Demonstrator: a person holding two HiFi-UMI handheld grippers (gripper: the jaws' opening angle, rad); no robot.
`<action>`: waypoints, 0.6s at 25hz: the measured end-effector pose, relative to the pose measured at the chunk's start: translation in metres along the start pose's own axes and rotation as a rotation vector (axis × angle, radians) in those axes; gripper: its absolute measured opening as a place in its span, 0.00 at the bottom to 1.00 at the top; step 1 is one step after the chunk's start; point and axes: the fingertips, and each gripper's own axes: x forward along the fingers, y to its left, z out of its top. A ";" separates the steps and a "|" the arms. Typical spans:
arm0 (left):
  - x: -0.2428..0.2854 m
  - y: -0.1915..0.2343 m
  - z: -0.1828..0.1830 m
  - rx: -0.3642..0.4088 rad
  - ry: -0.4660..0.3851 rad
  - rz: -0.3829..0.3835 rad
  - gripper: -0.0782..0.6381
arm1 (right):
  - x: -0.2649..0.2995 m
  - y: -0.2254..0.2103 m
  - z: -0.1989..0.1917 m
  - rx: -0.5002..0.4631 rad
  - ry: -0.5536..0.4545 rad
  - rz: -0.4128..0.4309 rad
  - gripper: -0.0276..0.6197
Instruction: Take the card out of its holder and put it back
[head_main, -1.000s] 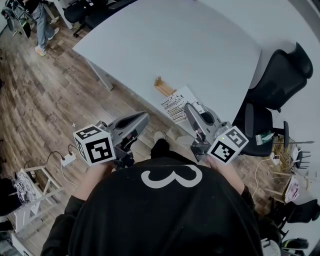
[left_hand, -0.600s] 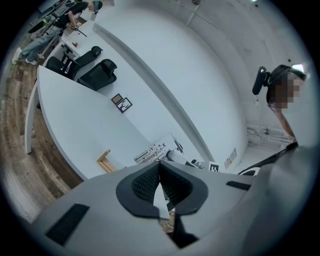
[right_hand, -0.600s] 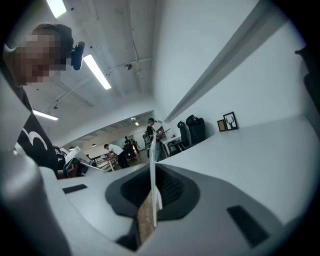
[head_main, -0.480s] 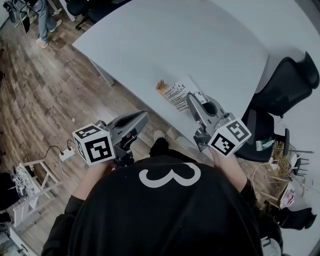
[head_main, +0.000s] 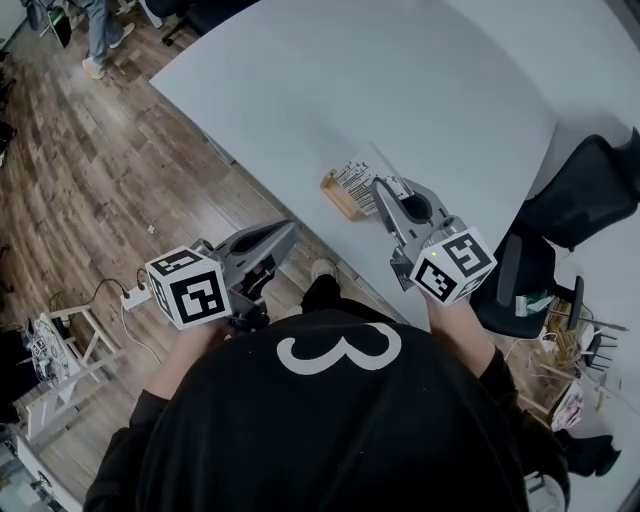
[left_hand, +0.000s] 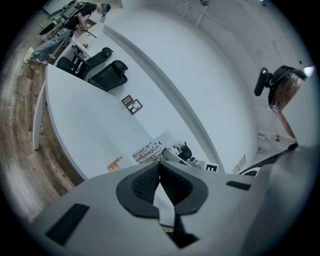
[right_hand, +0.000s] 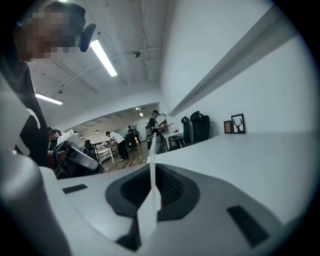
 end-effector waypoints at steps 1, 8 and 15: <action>0.001 0.002 0.001 -0.003 0.000 0.005 0.13 | 0.003 -0.002 -0.003 -0.011 0.007 0.002 0.08; 0.007 0.014 0.002 -0.025 0.010 0.034 0.13 | 0.019 -0.013 -0.024 -0.015 0.049 0.004 0.08; 0.011 0.021 0.005 -0.039 0.014 0.042 0.13 | 0.026 -0.013 -0.032 -0.023 0.070 0.007 0.08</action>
